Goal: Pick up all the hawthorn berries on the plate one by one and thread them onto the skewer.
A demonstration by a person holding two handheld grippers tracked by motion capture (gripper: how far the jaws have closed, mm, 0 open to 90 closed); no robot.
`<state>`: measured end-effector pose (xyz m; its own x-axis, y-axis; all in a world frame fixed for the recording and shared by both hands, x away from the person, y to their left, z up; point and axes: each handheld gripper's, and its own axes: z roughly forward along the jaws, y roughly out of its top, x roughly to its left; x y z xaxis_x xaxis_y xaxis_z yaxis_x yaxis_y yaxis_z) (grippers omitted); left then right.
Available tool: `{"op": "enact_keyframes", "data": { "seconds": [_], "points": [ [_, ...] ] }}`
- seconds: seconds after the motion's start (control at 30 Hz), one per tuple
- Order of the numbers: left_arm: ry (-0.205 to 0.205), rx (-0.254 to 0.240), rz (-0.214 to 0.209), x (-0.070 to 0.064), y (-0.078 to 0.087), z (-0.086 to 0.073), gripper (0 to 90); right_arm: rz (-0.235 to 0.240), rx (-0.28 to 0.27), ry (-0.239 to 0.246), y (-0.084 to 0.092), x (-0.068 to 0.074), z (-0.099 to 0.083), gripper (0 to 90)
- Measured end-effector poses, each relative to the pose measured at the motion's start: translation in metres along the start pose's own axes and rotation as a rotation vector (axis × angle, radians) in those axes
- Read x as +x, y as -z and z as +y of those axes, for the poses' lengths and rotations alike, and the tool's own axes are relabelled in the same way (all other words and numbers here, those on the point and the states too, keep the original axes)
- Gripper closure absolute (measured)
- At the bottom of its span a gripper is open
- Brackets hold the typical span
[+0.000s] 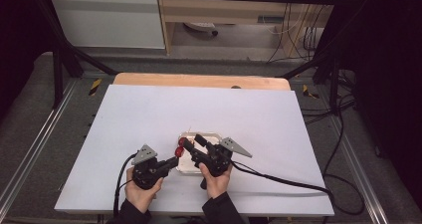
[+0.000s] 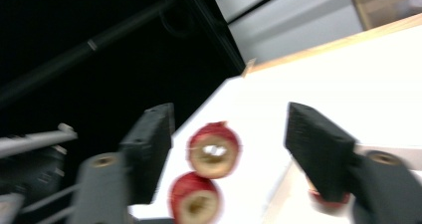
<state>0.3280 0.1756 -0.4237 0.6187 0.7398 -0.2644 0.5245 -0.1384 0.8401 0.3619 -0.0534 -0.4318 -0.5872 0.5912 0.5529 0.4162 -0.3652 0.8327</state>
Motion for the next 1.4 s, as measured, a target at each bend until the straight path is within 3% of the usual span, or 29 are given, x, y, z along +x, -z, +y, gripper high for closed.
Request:
{"op": "enact_keyframes", "data": {
  "seconds": [0.17, 0.3, 0.4, 0.53, 0.83, 1.13, 1.4],
  "points": [
    [-0.049, 0.016, 0.01, 0.008, 0.005, -0.001, 88.4, -0.076, 0.143, 0.114, 0.008, -0.012, 0.016, 18.8],
    [-0.069, 0.03, 0.014, 0.012, 0.008, -0.002, 88.4, -0.111, 0.274, 0.2, 0.013, -0.023, 0.022, 10.2],
    [-0.095, 0.037, 0.019, 0.015, 0.01, -0.004, 88.3, -0.122, 0.377, 0.274, 0.016, -0.027, 0.023, 8.7],
    [-0.126, 0.053, 0.018, 0.019, 0.015, -0.005, 88.3, -0.124, 0.489, 0.328, 0.017, -0.029, 0.025, 7.8],
    [-0.172, 0.08, 0.032, 0.029, 0.024, -0.008, 88.3, -0.137, 0.625, 0.389, 0.007, -0.031, 0.041, 7.9],
    [-0.164, 0.089, 0.03, 0.041, 0.029, -0.01, 88.3, -0.149, 0.765, 0.467, -0.017, -0.026, 0.051, 8.2],
    [-0.163, 0.09, 0.039, 0.046, 0.031, -0.01, 88.3, -0.146, 0.845, 0.516, -0.046, -0.022, 0.059, 11.4]
  ]
}}
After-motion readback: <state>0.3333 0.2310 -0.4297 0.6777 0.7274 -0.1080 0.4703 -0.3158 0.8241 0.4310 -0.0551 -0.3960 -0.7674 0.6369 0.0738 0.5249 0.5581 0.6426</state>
